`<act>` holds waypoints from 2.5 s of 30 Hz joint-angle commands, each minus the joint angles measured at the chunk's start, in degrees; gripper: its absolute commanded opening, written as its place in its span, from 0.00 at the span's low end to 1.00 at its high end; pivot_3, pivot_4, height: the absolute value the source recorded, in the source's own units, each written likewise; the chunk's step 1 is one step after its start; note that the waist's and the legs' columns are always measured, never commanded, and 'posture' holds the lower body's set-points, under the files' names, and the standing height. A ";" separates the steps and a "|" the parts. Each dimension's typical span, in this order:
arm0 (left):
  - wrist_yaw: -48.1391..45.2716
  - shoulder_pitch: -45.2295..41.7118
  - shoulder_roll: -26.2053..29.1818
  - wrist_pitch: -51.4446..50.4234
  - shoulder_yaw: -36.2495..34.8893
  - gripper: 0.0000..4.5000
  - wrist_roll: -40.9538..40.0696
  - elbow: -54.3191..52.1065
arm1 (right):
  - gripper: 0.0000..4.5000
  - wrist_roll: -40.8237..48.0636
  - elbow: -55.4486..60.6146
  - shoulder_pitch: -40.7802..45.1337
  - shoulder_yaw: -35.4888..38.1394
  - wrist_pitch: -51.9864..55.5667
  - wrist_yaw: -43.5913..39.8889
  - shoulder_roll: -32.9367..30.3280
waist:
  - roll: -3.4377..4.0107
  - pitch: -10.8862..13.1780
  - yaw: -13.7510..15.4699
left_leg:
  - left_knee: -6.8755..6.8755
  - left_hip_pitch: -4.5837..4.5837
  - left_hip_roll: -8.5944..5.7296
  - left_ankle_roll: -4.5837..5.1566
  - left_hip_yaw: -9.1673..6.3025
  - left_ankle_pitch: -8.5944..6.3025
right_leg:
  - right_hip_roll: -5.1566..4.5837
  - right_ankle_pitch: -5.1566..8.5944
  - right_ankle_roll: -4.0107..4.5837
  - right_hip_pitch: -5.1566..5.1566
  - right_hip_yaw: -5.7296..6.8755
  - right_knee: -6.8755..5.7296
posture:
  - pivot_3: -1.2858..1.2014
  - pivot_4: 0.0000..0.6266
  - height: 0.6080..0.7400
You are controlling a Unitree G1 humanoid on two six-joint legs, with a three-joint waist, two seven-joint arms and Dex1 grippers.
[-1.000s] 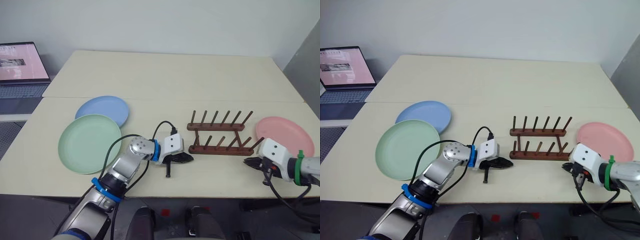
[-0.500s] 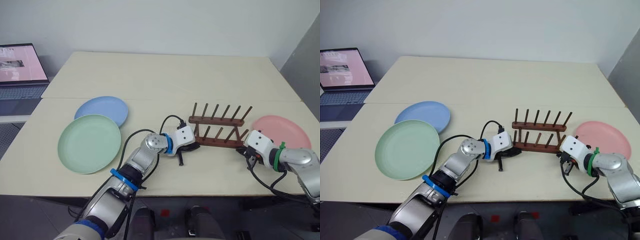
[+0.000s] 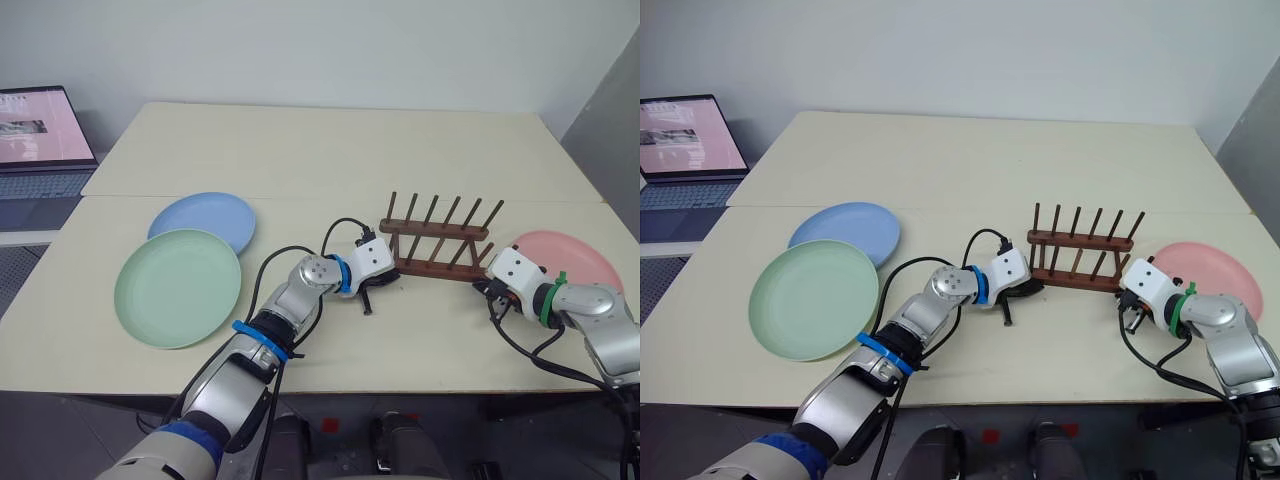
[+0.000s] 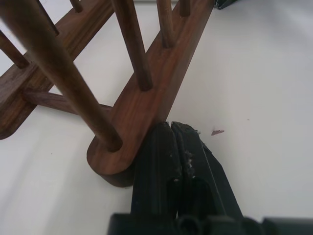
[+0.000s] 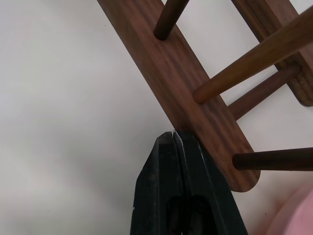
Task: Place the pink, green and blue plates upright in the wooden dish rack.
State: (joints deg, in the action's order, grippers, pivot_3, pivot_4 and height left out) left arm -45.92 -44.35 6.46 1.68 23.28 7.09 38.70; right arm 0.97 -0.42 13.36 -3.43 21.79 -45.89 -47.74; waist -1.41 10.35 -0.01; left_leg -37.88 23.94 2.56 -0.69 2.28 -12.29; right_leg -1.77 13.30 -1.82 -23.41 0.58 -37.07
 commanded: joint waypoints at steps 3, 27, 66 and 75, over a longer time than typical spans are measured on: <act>-1.36 -0.28 -0.49 0.01 -1.43 0.00 -1.17 -2.62 | 0.00 -1.01 -1.31 2.18 1.19 -1.15 1.55 0.49 | 0.00 0.00 0.00 | 0.00 0.00 0.00 0.00 0.02 0.00 | 0.00 0.00 0.00 0.00 0.00 0.00 | 0.52 0.24 1.00; -21.19 12.69 22.40 -27.82 -14.24 0.89 -30.97 -57.45 | 1.00 4.80 18.99 -17.73 21.70 8.65 -3.08 -11.37 | 0.08 0.00 0.11 | -0.04 0.09 0.09 0.00 -0.20 -0.01 | -0.12 0.06 0.09 -0.05 0.08 -0.01 | 0.52 0.24 1.00; -19.32 9.11 27.80 -33.07 -18.02 1.00 -40.10 -60.11 | 0.01 12.16 16.42 3.88 27.45 16.36 4.57 -5.79 | 0.12 0.06 -0.24 | 0.10 0.10 0.12 0.00 -0.14 -0.01 | 0.15 0.06 0.09 -0.17 -0.03 0.01 | 0.52 0.24 1.00; -19.91 7.22 28.35 -32.13 -18.20 1.00 -40.28 -57.89 | 0.01 48.66 24.22 17.67 43.19 43.34 10.93 4.73 | 0.09 0.07 0.33 | 0.10 0.15 0.15 0.00 -0.27 -0.01 | 0.13 0.08 0.13 -0.10 0.04 0.07 | 0.52 0.24 1.00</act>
State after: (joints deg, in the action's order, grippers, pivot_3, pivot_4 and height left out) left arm -65.73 -35.65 34.64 -31.64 6.19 -32.84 -18.94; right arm 44.58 22.80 29.49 36.09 62.31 -37.43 -43.27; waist -1.32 10.42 0.33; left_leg -37.79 24.13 2.68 -0.69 2.04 -12.30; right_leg -1.69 13.37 -1.70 -23.53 0.60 -36.99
